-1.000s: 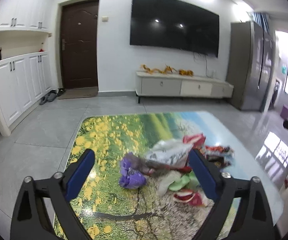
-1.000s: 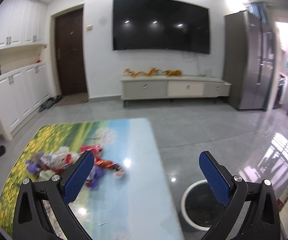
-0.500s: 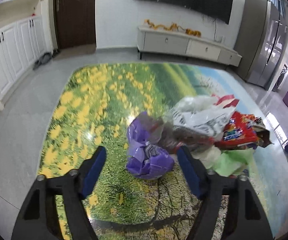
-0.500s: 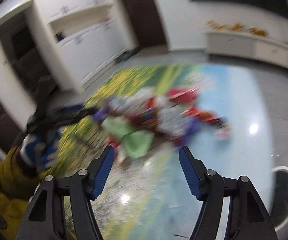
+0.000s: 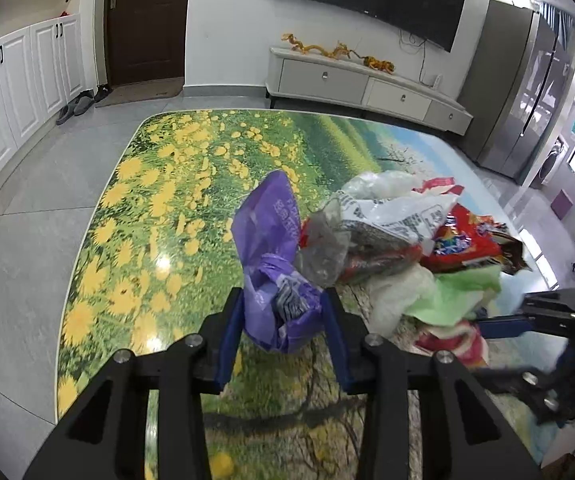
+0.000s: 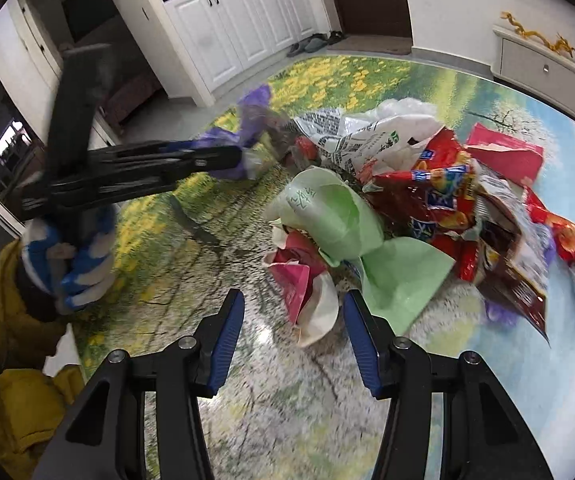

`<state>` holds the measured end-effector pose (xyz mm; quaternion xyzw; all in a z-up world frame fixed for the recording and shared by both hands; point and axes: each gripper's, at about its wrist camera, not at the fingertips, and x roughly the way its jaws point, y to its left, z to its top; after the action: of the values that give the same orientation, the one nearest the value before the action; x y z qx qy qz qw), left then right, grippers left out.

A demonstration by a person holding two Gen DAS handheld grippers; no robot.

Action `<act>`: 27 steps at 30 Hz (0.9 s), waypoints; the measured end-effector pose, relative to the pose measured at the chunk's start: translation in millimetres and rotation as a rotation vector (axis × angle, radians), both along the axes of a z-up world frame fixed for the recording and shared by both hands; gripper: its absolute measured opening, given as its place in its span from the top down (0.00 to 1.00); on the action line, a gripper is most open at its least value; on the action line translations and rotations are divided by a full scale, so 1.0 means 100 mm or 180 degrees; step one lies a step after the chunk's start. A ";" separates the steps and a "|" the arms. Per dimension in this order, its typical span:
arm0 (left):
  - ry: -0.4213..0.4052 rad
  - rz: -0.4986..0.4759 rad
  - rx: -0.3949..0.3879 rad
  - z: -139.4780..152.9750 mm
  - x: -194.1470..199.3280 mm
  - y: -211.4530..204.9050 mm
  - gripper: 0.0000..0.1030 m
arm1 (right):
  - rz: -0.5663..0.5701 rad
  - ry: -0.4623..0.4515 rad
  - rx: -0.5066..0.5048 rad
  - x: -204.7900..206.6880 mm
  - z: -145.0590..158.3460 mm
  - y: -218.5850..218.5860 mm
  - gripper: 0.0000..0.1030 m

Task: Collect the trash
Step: 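Grasp the purple plastic bag with the left tool while the right tool grasps a pink wrapper, then carry both items to the round bin and open both tools over it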

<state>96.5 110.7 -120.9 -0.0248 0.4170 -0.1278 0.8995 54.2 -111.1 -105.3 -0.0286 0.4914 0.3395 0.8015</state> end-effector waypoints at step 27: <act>-0.0473 -0.0473 0.0018 0.79 -0.71 -0.64 0.65 | -0.0505 -0.0316 0.0597 -0.75 0.31 -1.09 0.98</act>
<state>25.1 47.0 -41.9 0.0183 0.3502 -0.1944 0.9161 -21.3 -220.0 -74.6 0.0687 0.4180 0.3176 0.8484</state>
